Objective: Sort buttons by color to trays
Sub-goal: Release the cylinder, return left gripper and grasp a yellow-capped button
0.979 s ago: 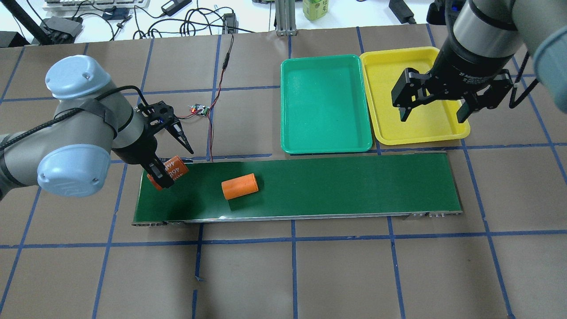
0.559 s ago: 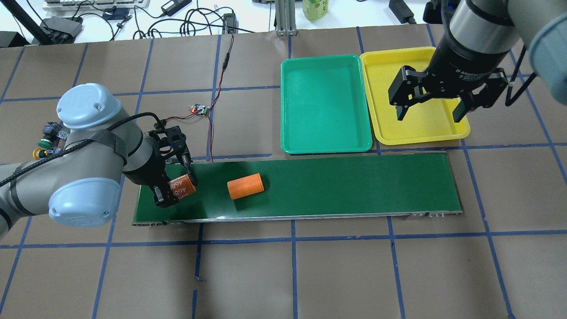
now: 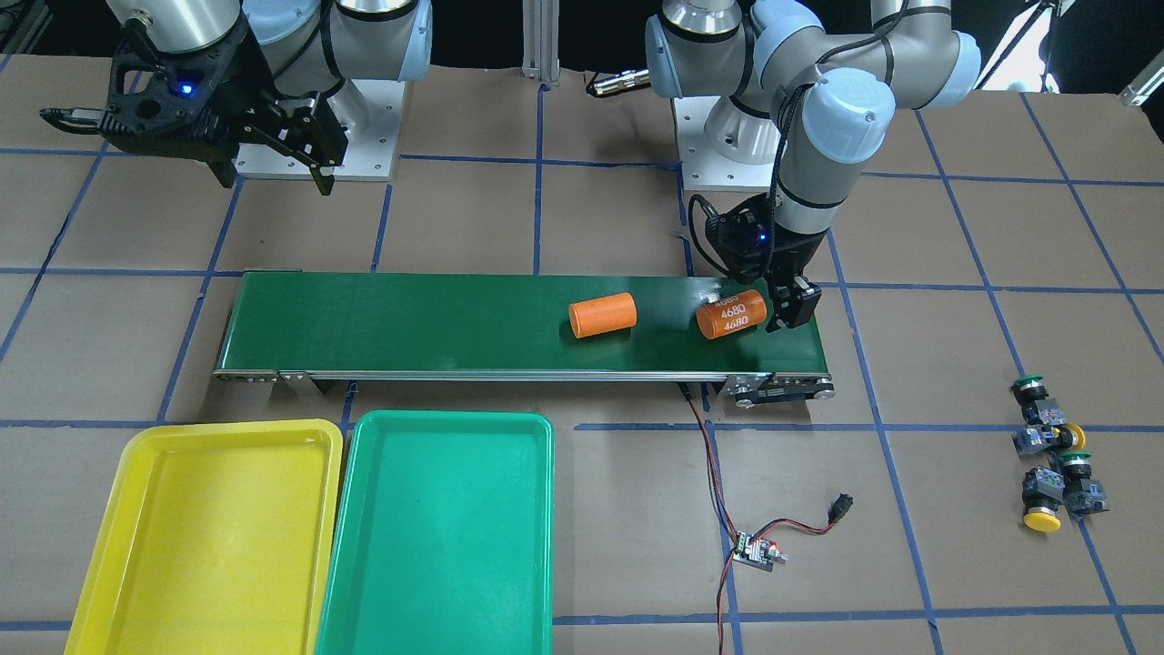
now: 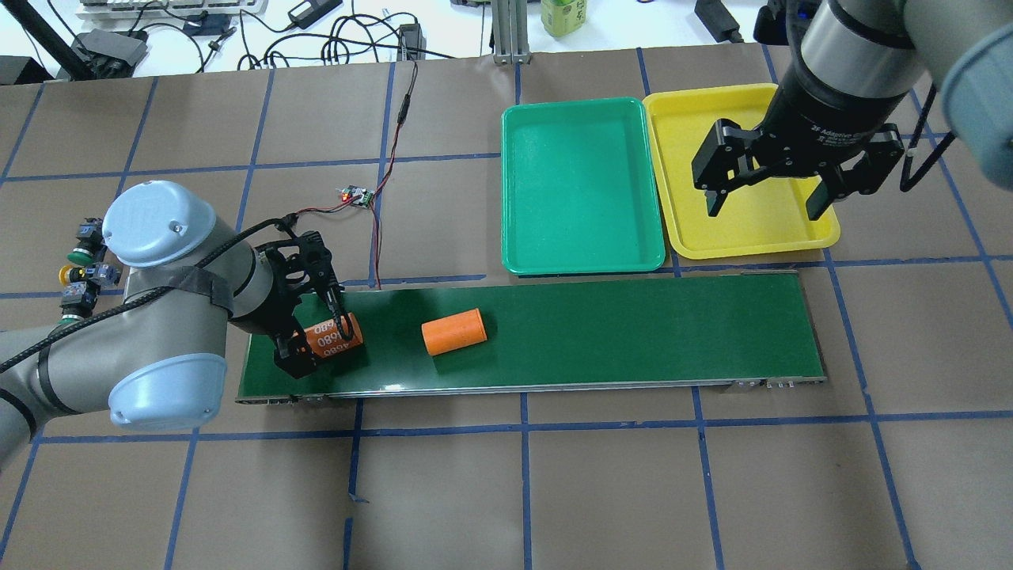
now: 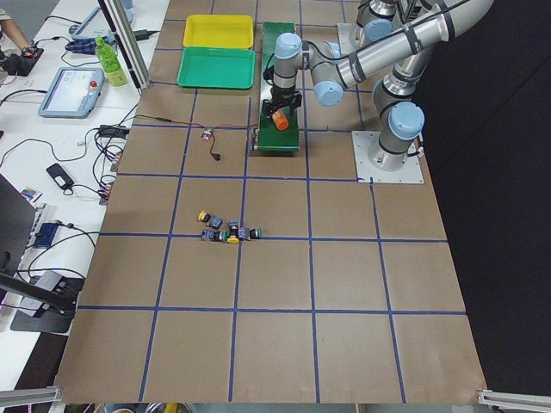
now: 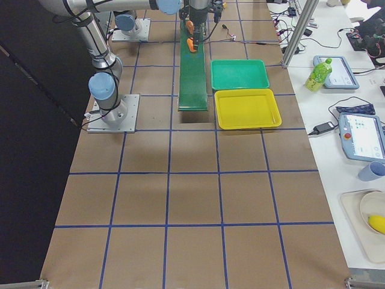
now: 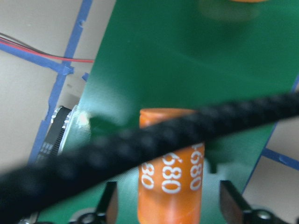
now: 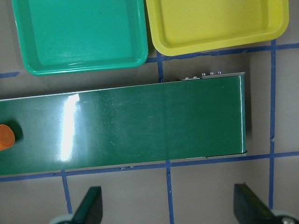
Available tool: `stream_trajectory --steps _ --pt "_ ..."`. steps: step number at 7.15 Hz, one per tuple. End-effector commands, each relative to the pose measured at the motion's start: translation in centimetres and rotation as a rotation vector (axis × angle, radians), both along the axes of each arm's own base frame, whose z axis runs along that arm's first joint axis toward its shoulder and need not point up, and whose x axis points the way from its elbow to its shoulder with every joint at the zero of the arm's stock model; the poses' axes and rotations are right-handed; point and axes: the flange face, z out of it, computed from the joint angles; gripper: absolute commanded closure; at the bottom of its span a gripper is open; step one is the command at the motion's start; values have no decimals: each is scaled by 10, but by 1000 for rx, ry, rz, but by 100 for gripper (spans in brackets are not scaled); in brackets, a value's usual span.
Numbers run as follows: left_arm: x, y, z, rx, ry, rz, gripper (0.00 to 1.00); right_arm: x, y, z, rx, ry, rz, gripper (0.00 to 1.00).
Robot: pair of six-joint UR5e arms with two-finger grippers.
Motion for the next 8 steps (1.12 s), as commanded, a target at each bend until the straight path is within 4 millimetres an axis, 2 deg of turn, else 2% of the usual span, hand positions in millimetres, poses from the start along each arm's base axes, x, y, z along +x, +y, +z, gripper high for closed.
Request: stream_trajectory --steps 1,3,4,5,7,8 --pt "27 -17 34 -40 -12 69 0 0 0 0 -3 -1 0 0" --pt "132 -40 45 83 38 405 0 0 0 0 -4 -1 0 0" --pt "179 -68 50 60 79 481 0 0 0 0 -4 -1 -2 0" --pt "215 -100 37 75 78 520 0 -1 -1 0 -4 2 -3 0" --pt "281 -178 7 79 43 724 0 -1 -1 0 -6 2 -3 0" --pt "316 -205 -21 95 49 766 0 -1 -1 0 -6 0 -3 0"
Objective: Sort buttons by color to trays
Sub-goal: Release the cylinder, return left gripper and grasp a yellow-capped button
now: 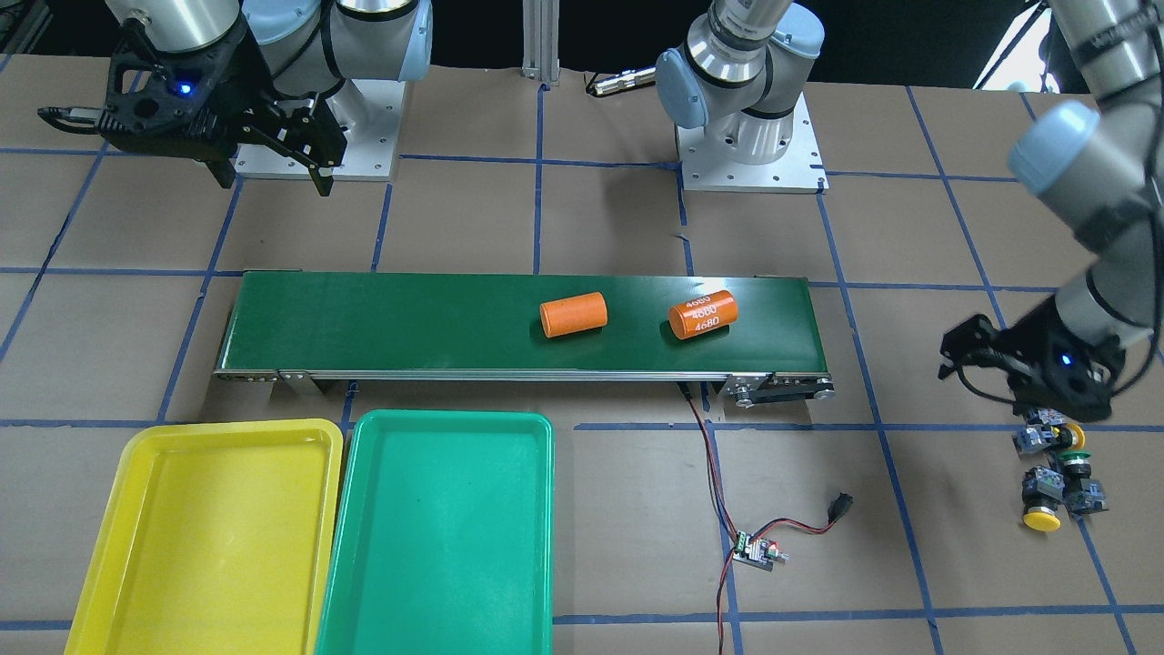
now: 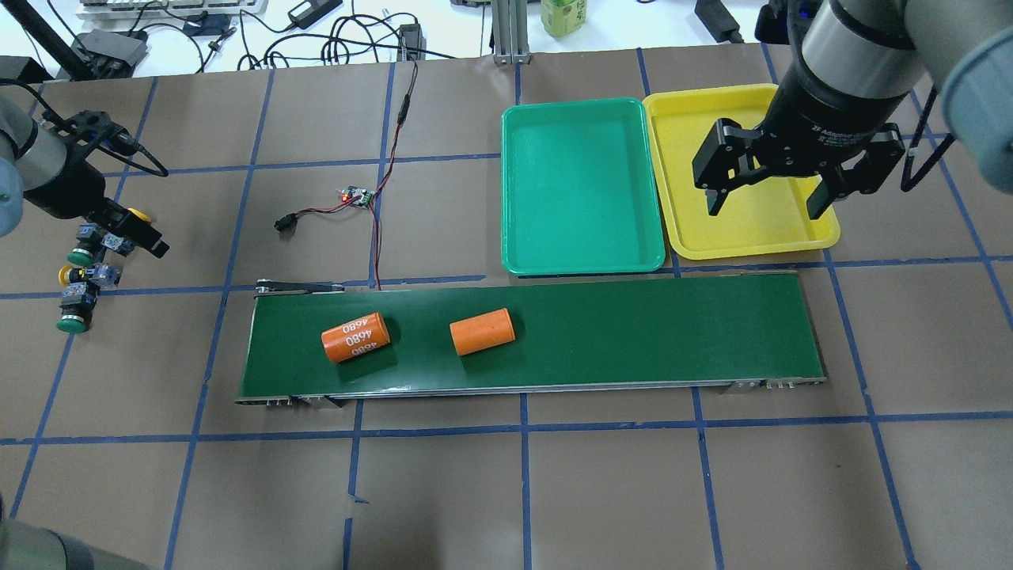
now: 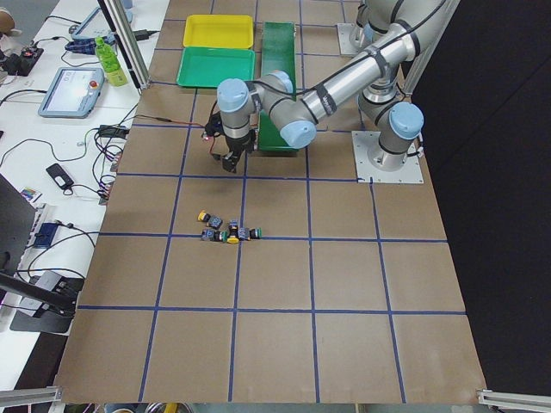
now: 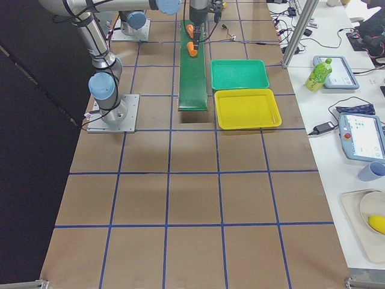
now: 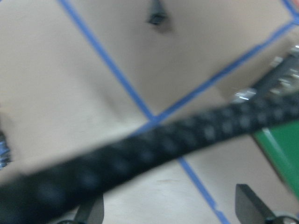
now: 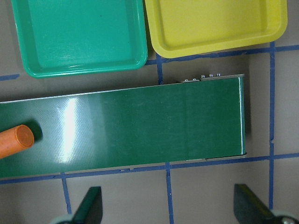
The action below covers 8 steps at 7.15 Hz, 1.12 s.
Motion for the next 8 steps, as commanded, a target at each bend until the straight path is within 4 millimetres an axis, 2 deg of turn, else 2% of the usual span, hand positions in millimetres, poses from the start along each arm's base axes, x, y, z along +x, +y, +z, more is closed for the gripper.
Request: stream_trajectory --steps 1,2,4,6,8 --pt "66 -53 -65 9 -8 85 0 0 0 0 1 -1 0 0" --pt "81 -64 -88 -45 -40 91 0 0 0 0 -2 -3 0 0" --pt "87 -63 -109 -29 -29 103 0 0 0 0 -2 -4 -2 0" --pt "91 -65 -115 -24 -26 105 0 0 -1 -1 -2 -4 -2 0" --pt "95 -68 -110 -34 -34 107 0 0 -1 0 -3 -1 -2 0"
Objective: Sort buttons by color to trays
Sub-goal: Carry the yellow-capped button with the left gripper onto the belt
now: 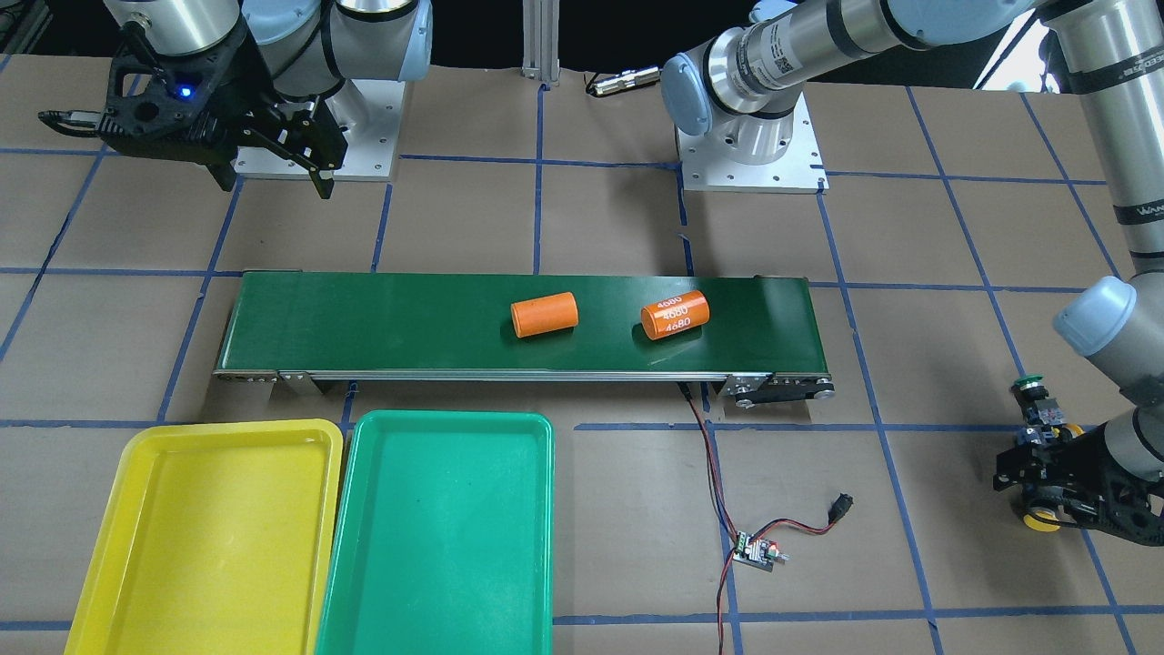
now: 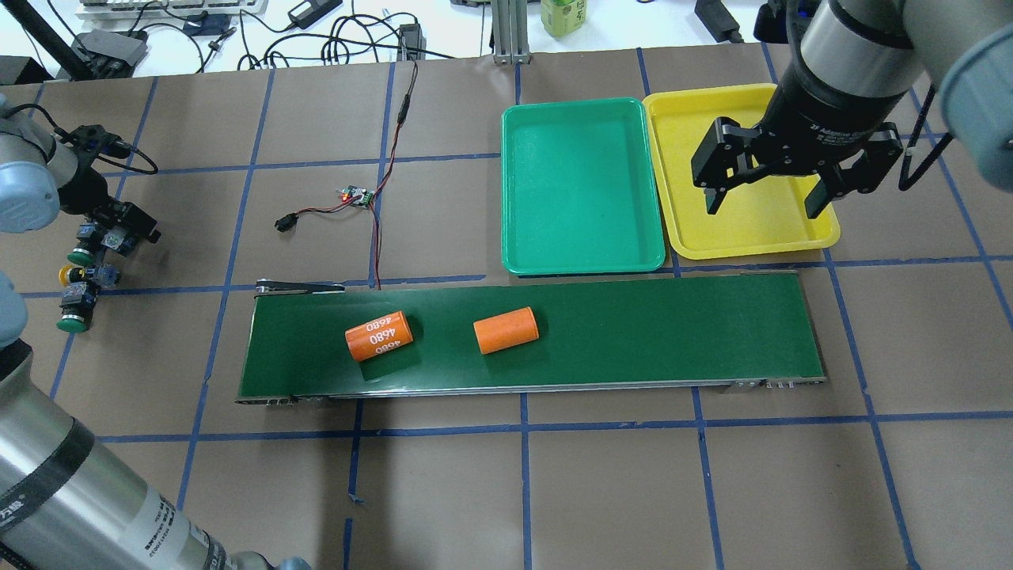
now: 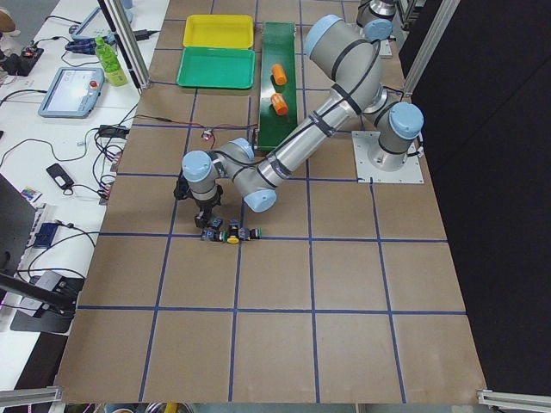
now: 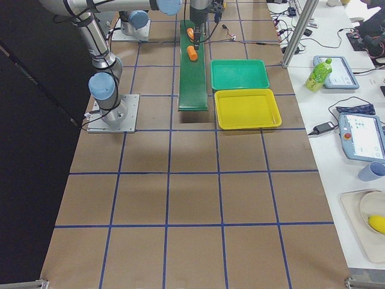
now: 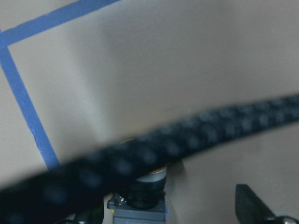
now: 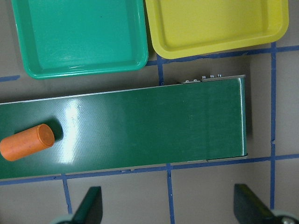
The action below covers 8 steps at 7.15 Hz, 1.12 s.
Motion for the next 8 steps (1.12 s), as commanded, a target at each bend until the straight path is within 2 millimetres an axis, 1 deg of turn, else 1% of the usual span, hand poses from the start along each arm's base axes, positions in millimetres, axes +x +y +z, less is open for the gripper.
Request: stream_trajectory --steps 1,2,3,4,5,6,7,8 --pt "2 -2 -3 1 0 1 0 0 0 1 0 0 0 0" --pt "-2 3 -14 21 16 8 7 0 0 1 0 -2 0 0" --pt "-2 5 -12 27 18 -14 82 0 0 1 0 0 -2 0" --pt "0 1 -1 11 7 -18 100 -1 0 1 -3 0 -2 0" --pt "0 2 12 6 3 -15 100 -2 -1 1 -6 1 -5 0" --pt "-15 6 19 16 6 -25 100 -2 -1 0 -2 6 -3 0" --pt "-39 14 36 45 21 -41 100 -2 -1 -6 10 4 -3 0" --pt "-83 27 62 57 23 -67 100 -2 -3 -9 19 4 -3 0"
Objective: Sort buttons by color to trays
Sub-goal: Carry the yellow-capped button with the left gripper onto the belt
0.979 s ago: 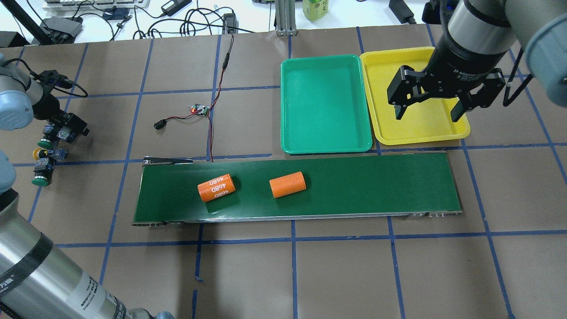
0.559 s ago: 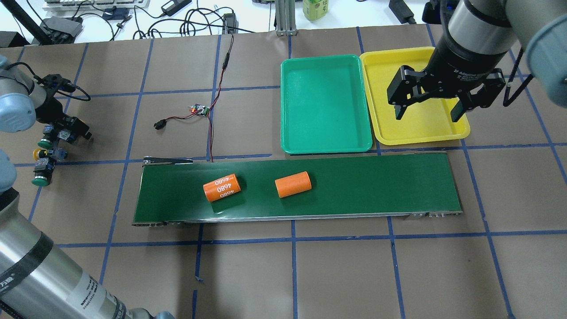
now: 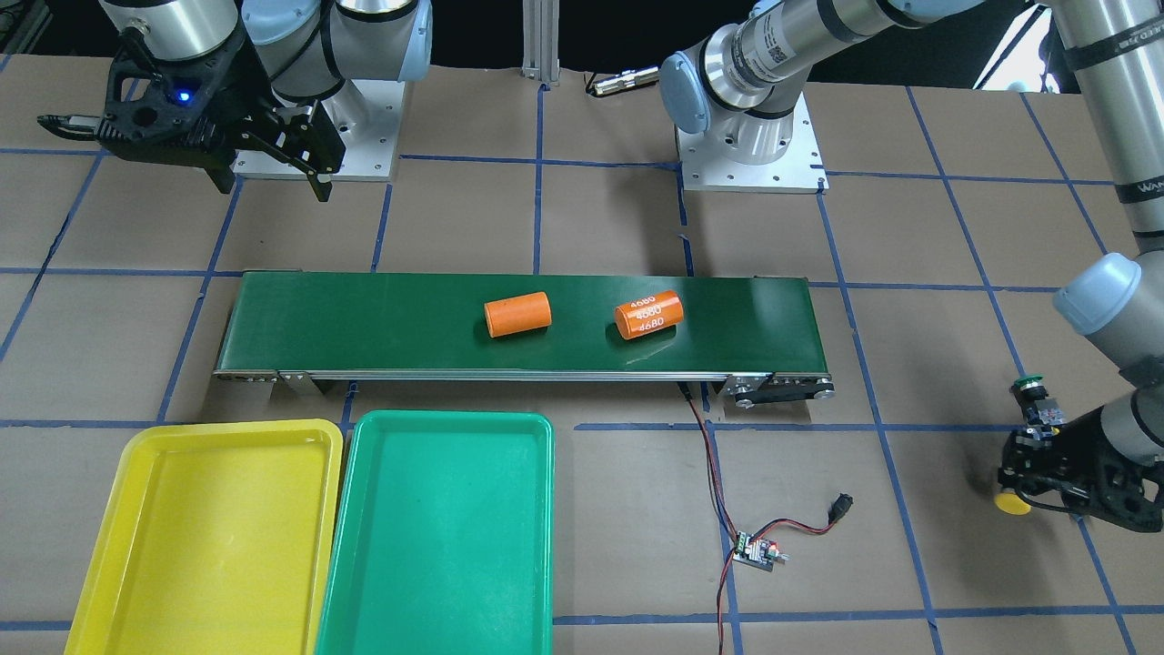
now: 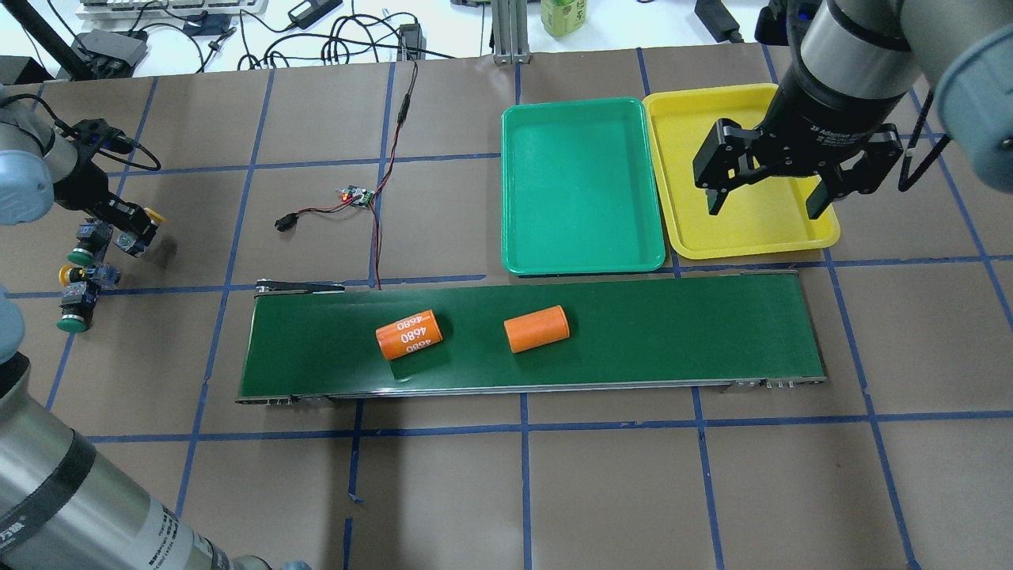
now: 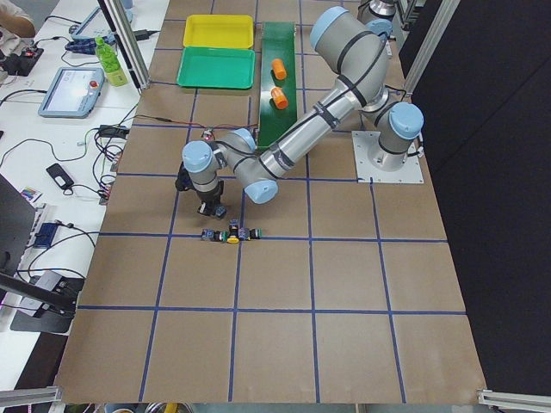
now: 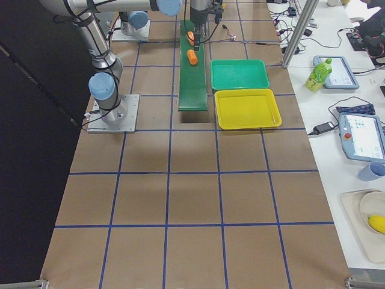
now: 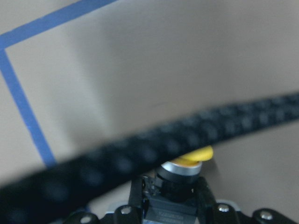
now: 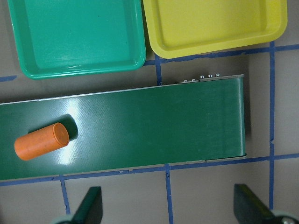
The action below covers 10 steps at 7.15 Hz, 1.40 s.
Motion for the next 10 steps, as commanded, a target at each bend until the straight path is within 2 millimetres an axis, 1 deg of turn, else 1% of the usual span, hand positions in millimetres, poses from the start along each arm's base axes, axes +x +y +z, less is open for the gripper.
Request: stream_trajectory --steps 1,2,3,4,5,6,7,8,9,10 --pt "-92 36 55 38 11 6 100 0 -1 -4 13 -1 -6 0" --pt "-132 62 80 40 9 49 100 0 -3 -7 16 -1 -9 0" --pt "-178 97 85 74 23 151 100 0 -6 -13 34 -3 -12 0" --pt "-220 130 77 102 23 254 100 -1 -6 -14 39 0 -12 0" --pt "-266 154 63 138 7 324 100 -1 -5 -13 42 0 -12 0" --pt "-311 167 61 143 -13 373 100 1 -4 -16 50 -1 -8 0" --pt "-342 178 55 160 -21 345 100 1 -4 -14 46 -9 2 0" --pt "-354 185 48 177 -31 378 100 3 -3 -11 43 -35 0 0" --pt "-354 183 37 196 -37 406 13 4 0 -14 61 -30 6 0" --pt "-347 174 41 166 -30 409 0 6 2 -13 59 -37 7 0"
